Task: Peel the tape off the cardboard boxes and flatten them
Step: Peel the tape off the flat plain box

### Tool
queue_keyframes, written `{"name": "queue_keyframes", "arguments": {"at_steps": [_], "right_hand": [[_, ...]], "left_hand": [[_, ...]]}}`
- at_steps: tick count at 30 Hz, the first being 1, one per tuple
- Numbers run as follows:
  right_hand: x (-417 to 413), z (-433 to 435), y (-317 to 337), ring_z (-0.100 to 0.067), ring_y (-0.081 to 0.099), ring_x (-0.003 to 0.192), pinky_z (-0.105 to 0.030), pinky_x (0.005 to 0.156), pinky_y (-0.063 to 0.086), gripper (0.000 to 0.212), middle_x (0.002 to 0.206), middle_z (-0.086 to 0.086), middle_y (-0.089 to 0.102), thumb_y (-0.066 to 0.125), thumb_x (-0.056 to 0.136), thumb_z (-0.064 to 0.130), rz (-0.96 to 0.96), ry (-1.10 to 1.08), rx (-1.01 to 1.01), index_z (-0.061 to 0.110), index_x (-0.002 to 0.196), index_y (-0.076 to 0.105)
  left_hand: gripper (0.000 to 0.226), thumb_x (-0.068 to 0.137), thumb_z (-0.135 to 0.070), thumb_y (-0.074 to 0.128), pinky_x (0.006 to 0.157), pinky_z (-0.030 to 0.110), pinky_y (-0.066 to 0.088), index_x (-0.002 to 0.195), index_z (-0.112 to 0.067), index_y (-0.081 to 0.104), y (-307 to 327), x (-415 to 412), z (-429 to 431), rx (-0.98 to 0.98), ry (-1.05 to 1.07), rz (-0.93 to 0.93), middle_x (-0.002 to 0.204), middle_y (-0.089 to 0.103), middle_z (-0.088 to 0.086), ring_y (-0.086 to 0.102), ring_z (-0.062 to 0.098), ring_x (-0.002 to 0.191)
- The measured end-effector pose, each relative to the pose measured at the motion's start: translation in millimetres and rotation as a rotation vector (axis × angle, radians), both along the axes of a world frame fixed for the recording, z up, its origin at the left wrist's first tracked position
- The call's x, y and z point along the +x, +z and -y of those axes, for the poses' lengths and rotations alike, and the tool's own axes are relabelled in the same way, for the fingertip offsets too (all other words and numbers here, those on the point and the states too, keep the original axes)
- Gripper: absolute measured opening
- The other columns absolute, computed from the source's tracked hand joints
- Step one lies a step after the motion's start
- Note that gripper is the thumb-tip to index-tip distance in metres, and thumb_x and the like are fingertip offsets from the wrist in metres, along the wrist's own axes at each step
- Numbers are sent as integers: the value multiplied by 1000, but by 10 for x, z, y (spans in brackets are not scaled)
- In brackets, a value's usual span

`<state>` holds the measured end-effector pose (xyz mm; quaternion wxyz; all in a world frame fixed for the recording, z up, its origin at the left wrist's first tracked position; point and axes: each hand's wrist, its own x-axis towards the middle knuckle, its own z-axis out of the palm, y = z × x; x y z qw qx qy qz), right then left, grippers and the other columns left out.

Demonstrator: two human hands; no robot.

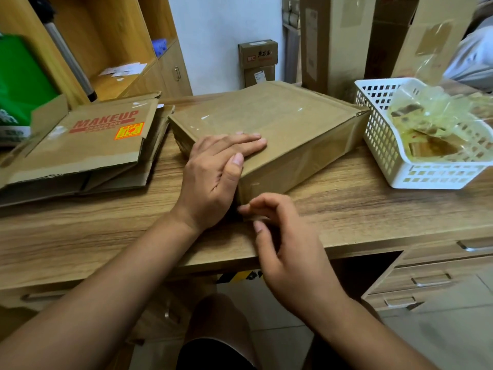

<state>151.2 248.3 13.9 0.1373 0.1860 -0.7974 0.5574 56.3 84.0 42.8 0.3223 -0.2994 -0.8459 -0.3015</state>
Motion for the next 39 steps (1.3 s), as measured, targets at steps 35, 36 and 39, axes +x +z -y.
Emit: {"name": "queue_keyframes", "arguments": {"at_steps": [35,36,39], "right_hand": [[-152,-169,194,-10,71,106,-31,99,55,29,111,-4,74,45,99,-10,494,8,-511,12,112,57],[-153,-172,206,-10,71,105,-30,98,55,29,108,-3,75,46,98,-10,497,24,-486,12,112,58],[-159,-179,210,-10,71,104,-31,98,55,29,107,-1,75,48,97,-9,500,8,-465,15,110,58]], "left_hand": [[48,103,-25,28,109,38,34,124,-18,71,-10,5,-38,34,69,-22,130,67,-5,56,11,126],[48,103,-25,28,109,39,35,124,-18,71,-9,4,-34,32,69,-23,131,67,-5,55,11,127],[49,103,-26,28,110,42,35,126,-18,70,-16,8,-25,29,69,-16,131,66,-5,55,11,128]]}}
